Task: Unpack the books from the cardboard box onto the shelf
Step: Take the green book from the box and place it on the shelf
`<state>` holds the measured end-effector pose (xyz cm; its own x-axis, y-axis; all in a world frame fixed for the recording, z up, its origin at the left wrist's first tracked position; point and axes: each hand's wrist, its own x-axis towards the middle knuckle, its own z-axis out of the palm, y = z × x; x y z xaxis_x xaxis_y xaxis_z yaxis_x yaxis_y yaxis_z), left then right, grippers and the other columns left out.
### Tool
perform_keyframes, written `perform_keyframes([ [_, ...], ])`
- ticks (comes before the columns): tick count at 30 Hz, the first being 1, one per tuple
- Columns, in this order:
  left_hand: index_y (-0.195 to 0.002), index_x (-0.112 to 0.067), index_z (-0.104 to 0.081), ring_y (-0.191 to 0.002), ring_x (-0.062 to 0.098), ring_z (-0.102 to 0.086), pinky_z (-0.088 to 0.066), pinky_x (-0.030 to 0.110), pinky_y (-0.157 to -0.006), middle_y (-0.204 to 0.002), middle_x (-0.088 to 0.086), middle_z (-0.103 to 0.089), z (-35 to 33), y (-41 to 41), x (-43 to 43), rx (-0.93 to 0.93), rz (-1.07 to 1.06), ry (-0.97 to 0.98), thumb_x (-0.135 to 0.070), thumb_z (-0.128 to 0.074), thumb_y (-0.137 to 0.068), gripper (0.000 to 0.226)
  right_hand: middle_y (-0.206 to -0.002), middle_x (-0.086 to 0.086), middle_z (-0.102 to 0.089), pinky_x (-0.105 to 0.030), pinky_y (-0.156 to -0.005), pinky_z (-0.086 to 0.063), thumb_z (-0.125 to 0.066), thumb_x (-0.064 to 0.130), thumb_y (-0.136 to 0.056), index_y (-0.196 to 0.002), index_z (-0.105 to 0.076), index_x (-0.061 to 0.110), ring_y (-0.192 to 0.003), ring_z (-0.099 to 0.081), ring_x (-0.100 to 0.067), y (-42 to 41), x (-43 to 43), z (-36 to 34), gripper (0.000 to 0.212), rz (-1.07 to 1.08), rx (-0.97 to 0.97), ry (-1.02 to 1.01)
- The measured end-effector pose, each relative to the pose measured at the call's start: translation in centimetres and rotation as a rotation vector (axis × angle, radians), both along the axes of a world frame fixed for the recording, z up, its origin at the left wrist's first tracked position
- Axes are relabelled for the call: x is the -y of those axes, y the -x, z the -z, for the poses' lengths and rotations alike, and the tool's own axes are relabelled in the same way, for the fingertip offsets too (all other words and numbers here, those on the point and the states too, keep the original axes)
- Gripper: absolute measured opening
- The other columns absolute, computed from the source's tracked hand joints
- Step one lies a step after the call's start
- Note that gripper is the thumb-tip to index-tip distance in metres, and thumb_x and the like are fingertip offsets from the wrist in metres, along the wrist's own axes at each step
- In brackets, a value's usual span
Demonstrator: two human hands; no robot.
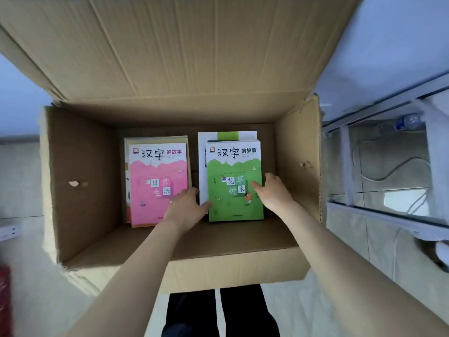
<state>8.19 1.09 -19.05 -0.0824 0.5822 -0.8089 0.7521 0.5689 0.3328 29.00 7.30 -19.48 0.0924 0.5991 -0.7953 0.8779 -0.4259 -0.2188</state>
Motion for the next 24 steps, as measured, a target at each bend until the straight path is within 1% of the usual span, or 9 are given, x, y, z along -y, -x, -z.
perform_keyframes([
  [2, -0.132, -0.006, -0.044, -0.104, 0.039, -0.061, -0.053, 0.043, -0.086, -0.117, 0.019, -0.061, 2.0, -0.9, -0.5, 0.025, -0.078, 0.033, -0.046, -0.058, -0.087, 0.062, -0.133, -0.017, -0.047, -0.04, -0.096, -0.043, -0.045, 0.043, -0.094, -0.131, -0.042, 0.003, -0.12, -0.049, -0.032, -0.5, -0.7, 1.9, 0.055, 0.019, -0.038, 0.003],
  [4, -0.132, -0.007, -0.045, -0.105, 0.038, -0.06, -0.054, 0.044, -0.084, -0.121, 0.016, -0.058, 3.5, -1.6, -0.9, 0.002, -0.077, 0.053, -0.048, -0.059, -0.085, 0.063, -0.128, -0.015, -0.053, -0.039, -0.092, -0.045, -0.046, 0.042, -0.094, -0.126, -0.045, 0.003, -0.114, -0.053, -0.031, -0.8, -1.3, 3.3, 0.051, 0.039, -0.088, 0.0],
  [6, -0.129, -0.007, -0.047, -0.108, 0.037, -0.057, -0.051, 0.043, -0.089, -0.124, 0.016, -0.055, 4.6, -2.0, -1.2, -0.041, -0.055, 0.035, -0.047, -0.06, -0.085, 0.061, -0.121, -0.013, -0.059, -0.04, -0.091, -0.047, -0.048, 0.041, -0.094, -0.119, -0.048, 0.004, -0.108, -0.057, -0.029, -0.8, -1.9, 4.3, 0.045, 0.101, -0.153, -0.011],
  [10, -0.111, -0.006, -0.059, -0.108, 0.033, -0.052, -0.046, 0.04, -0.093, -0.119, 0.016, -0.053, 5.4, -2.9, -1.6, -0.112, -0.043, 0.032, -0.044, -0.062, -0.083, 0.048, -0.12, -0.01, -0.061, -0.043, -0.094, -0.047, -0.05, 0.039, -0.093, -0.118, -0.05, 0.007, -0.106, -0.059, -0.027, -0.6, -2.9, 5.1, 0.041, 0.209, -0.23, -0.002],
  [12, -0.113, -0.004, -0.059, -0.108, 0.031, -0.054, -0.047, 0.04, -0.093, -0.119, 0.013, -0.054, 5.6, -3.4, -1.8, -0.045, -0.195, 0.085, -0.039, -0.067, -0.08, 0.048, -0.121, -0.01, -0.06, -0.042, -0.094, -0.047, -0.051, 0.038, -0.093, -0.119, -0.051, 0.007, -0.108, -0.059, -0.027, -0.5, -3.2, 5.4, 0.041, 0.241, -0.244, 0.009],
  [15, -0.116, -0.001, -0.053, -0.106, 0.03, -0.059, -0.05, 0.039, -0.092, -0.118, 0.012, -0.06, 6.0, -3.9, -2.2, 0.114, -0.555, 0.169, -0.019, -0.076, -0.075, 0.05, -0.121, -0.009, -0.062, -0.04, -0.093, -0.047, -0.054, 0.042, -0.091, -0.118, -0.054, 0.006, -0.108, -0.059, -0.027, -0.7, -3.3, 5.5, 0.045, 0.229, -0.226, 0.007],
  [18, -0.11, -0.004, -0.044, -0.096, 0.026, -0.057, -0.049, 0.035, -0.079, -0.112, 0.012, -0.057, 6.0, -4.3, -2.3, 0.166, -0.667, 0.197, -0.012, -0.077, -0.071, 0.051, -0.116, -0.009, -0.064, -0.036, -0.088, -0.048, -0.054, 0.044, -0.091, -0.113, -0.056, 0.007, -0.105, -0.06, -0.028, -1.1, -3.4, 5.6, 0.043, 0.205, -0.188, -0.018],
  [20, -0.111, -0.004, -0.043, -0.1, 0.027, -0.059, -0.051, 0.039, -0.085, -0.112, 0.013, -0.058, 5.8, -4.5, -2.1, 0.223, -0.74, 0.22, -0.011, -0.078, -0.07, 0.054, -0.119, -0.01, -0.063, -0.039, -0.091, -0.047, -0.054, 0.043, -0.091, -0.115, -0.056, 0.006, -0.108, -0.059, -0.029, -1.4, -3.6, 5.5, 0.045, 0.215, -0.188, -0.007],
  [24, -0.127, 0.004, -0.045, -0.111, 0.032, -0.06, -0.047, 0.044, -0.099, -0.123, 0.017, -0.061, 5.4, -4.9, -1.4, 0.356, -0.869, 0.274, -0.01, -0.083, -0.068, 0.072, -0.122, -0.011, -0.062, -0.042, -0.096, -0.046, -0.056, 0.042, -0.09, -0.12, -0.057, 0.006, -0.11, -0.059, -0.029, -1.3, -4.0, 5.0, 0.046, 0.255, -0.195, 0.033],
])
